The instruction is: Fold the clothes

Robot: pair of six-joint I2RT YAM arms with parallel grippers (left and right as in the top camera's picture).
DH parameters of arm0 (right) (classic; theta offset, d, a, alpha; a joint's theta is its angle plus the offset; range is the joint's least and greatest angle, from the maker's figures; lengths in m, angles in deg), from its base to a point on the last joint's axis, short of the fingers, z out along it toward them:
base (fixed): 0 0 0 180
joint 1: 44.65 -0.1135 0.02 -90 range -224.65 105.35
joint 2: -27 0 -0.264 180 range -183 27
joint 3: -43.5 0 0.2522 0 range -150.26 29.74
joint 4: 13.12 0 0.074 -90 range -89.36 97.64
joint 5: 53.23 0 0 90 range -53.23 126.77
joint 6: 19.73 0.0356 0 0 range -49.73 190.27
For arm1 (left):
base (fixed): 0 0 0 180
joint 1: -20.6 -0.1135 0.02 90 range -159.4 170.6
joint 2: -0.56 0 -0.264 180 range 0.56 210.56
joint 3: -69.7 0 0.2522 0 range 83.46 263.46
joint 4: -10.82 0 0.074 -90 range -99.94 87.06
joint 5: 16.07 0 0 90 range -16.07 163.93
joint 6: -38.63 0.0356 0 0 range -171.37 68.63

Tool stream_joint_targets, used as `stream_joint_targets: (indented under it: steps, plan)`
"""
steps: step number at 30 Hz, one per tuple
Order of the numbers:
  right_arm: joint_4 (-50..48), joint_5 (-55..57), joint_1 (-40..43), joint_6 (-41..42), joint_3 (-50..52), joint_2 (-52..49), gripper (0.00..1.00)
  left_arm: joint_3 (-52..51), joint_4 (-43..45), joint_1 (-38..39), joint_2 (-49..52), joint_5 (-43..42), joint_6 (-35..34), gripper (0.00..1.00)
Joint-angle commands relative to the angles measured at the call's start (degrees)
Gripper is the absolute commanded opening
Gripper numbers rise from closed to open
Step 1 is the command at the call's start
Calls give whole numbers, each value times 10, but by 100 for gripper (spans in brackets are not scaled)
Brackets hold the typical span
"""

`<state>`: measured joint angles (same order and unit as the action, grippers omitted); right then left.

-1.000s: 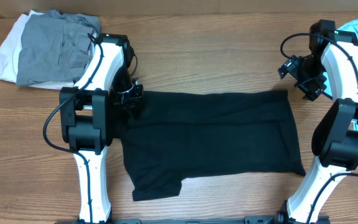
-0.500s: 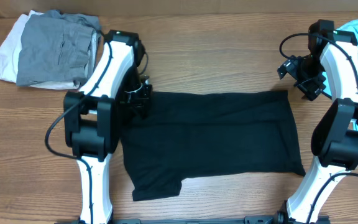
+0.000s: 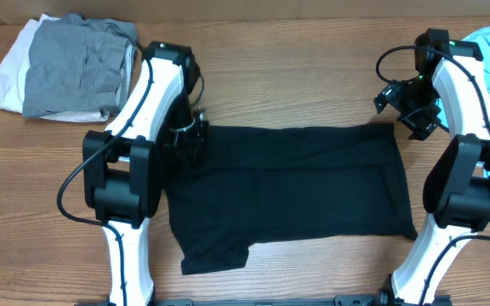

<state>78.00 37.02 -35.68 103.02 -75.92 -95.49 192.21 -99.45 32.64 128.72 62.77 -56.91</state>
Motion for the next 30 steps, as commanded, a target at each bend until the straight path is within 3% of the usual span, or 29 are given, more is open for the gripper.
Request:
stream_joint_targets:
  steps: [1,14,15,18,21,23,30]
  plan:
    - [-3,0,0,-2,-8,17,94,-64,-4,5,-28,9,8,4]
    - [3,1,1,-2,-8,17,93,-93,-4,3,-28,55,-9,4]
    - [3,0,1,-2,-8,17,93,-93,-4,3,-28,54,-9,11]
    - [6,0,0,-3,-8,17,93,-93,-4,3,-28,54,-9,17]
    - [10,0,0,-14,-8,17,94,-93,-4,3,-28,58,-9,40]
    - [14,-5,0,-13,-8,17,94,-93,-3,3,-28,58,-9,64]
    - [12,-38,-1,-13,-8,17,94,-93,61,-9,-28,65,-9,80]
